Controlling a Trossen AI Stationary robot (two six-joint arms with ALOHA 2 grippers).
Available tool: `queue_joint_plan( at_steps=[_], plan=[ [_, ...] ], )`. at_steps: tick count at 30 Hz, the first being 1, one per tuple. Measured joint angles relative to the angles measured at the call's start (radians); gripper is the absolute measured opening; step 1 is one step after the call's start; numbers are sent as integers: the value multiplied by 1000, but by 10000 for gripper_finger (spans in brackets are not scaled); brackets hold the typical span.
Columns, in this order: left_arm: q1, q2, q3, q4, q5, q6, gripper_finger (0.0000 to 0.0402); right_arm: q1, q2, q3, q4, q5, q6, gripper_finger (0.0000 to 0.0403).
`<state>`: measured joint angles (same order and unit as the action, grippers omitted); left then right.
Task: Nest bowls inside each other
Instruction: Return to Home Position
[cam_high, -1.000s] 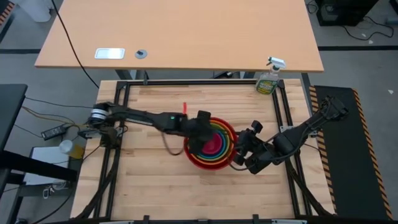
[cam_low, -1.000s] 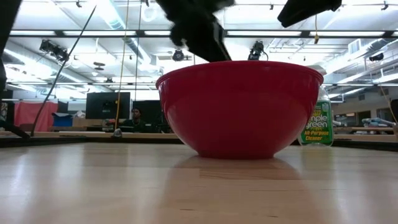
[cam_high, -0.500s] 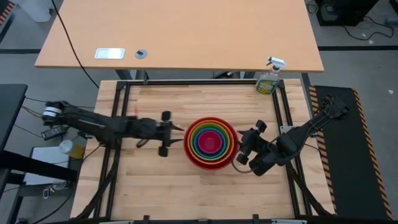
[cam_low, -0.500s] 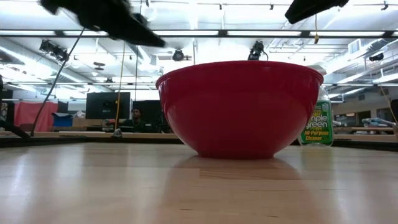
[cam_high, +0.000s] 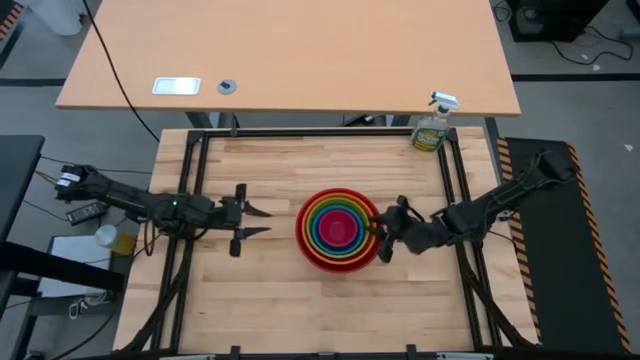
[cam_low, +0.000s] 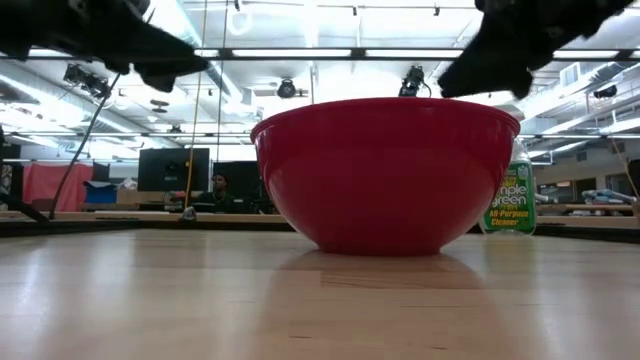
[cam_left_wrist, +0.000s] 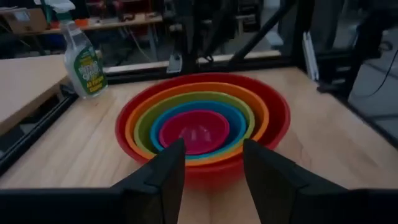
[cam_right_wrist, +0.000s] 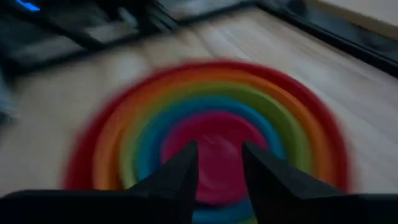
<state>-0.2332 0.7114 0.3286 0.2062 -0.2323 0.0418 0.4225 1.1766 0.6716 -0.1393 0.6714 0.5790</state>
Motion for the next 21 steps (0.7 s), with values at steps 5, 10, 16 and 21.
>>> queue_joint_plan(
  at_steps=[5, 10, 16, 21],
  plan=[
    [-8, -58, -61, 38, -6, 2, 162, -24, -78, -212, 448, -127, -186, 132],
    [-8, -149, -61, 31, -34, 10, 162, -31, -294, -344, 473, -67, -216, 132],
    [-8, -269, -58, -44, -42, 14, 162, -32, -592, -411, 384, -61, -227, 132],
    [-7, -313, -60, -113, -44, 0, 162, -33, -761, -414, 184, -19, -184, 132]
  ],
)
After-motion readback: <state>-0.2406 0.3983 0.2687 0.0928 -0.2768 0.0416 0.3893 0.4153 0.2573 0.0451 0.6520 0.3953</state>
